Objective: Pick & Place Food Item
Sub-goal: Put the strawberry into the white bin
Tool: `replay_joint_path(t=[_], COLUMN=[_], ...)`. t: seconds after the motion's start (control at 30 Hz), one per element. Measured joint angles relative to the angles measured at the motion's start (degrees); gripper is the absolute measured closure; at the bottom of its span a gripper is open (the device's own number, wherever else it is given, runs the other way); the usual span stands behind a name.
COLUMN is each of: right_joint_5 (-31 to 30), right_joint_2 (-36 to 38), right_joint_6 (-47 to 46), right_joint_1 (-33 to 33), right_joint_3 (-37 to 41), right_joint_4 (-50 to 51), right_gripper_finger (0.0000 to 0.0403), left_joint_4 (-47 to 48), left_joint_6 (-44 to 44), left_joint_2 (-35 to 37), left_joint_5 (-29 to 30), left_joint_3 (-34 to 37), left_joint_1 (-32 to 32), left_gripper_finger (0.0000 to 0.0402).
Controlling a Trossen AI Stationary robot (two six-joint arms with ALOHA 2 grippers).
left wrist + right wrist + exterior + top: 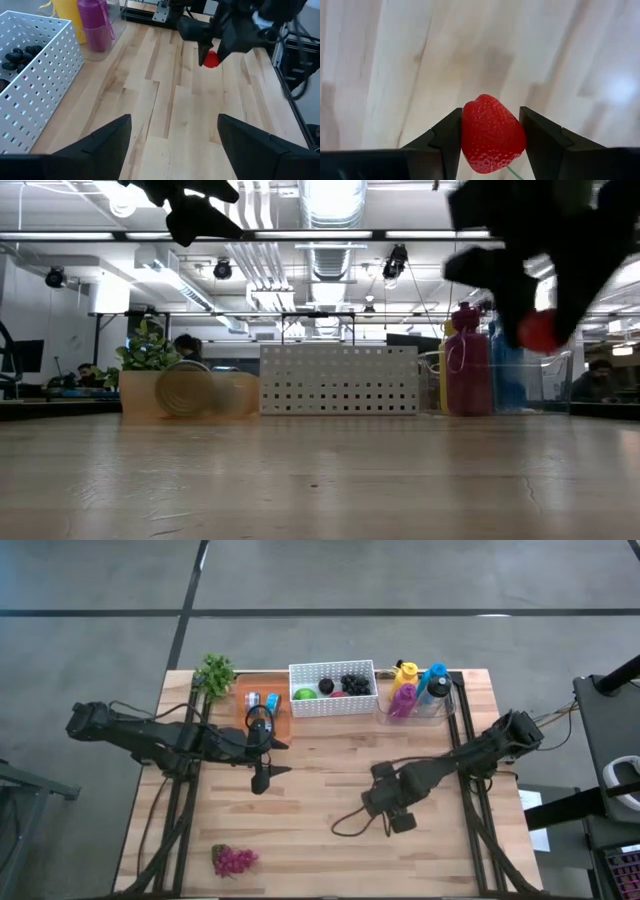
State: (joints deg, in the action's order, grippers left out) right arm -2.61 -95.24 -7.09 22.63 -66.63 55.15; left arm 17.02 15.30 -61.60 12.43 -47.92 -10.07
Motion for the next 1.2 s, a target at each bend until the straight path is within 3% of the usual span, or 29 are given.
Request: replay_joint_path(t=[0.4,0.67,0.9,1.2], right_joint_5=[-12.78,-13.00,-12.25,-4.55], right_joint_2=[0.00,0.00,-0.08,-4.97], right_joint_6=[12.22,18.05,15.94,10.66], right_joint_1=[-12.89,-27.87,-39.84,-49.09], right_joint_3=[-15.23,-21.74,-23.24,-23.01], right_joint_4=[2.56,1.82,-8.56,-17.13], right_gripper_finger=[0.0235,0.0235,0.0234,0.0234], left_joint_4=[-0.01,-0.01,-0.01,-0.04], left_joint_6=[-0.49,-0.49,-0.47,-0.47], left_joint_2=[0.00,0.00,0.01,0.00], left_joint_5=[-0.01,0.01,0.01,0.01], left_joint_3=[0.00,0.00,0.00,0.00], left_joint_1=[0.04,0.02,0.02,0.02], left_gripper_finger=[0.0100,0.0088,0.0081,0.0074])
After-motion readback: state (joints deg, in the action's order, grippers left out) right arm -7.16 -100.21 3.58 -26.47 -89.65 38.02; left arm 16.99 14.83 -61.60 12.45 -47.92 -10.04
